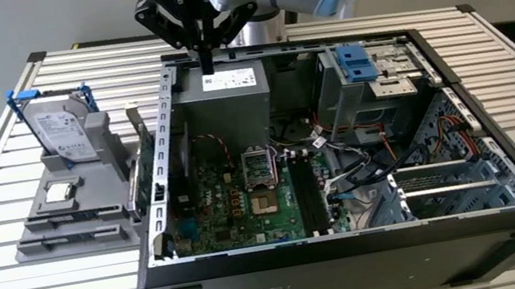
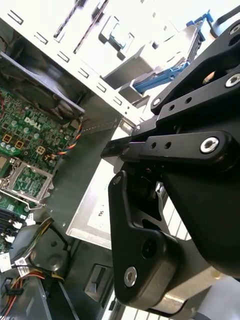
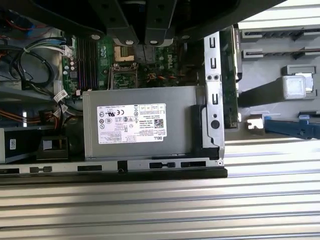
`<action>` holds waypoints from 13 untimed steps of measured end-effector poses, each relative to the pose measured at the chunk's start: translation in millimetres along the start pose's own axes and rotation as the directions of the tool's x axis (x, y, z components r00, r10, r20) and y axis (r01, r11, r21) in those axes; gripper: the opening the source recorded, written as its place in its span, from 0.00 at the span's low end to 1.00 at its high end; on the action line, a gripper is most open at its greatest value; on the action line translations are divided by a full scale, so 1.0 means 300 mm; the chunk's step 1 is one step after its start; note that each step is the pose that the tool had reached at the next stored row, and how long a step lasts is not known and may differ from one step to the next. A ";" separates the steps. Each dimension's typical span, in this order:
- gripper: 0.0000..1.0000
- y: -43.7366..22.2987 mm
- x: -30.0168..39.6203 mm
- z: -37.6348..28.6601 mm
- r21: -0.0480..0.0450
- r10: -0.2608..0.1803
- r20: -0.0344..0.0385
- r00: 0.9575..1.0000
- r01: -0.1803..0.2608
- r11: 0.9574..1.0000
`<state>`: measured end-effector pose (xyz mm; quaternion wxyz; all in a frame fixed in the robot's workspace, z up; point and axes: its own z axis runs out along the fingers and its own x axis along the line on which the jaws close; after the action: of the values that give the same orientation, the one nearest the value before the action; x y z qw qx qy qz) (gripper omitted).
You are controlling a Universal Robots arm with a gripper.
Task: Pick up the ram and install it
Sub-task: 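Reach for the ram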
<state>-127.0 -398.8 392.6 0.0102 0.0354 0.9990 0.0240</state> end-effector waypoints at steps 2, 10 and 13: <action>0.00 0.000 0.007 0.000 0.000 0.000 0.000 1.000 0.000 1.000; 0.00 -0.003 0.041 -0.001 0.000 0.000 0.000 1.000 0.000 1.000; 0.00 -0.004 0.052 -0.001 0.000 0.000 0.000 1.000 0.000 1.000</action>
<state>-142.8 -398.8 392.6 0.0101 0.0354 0.9990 0.0240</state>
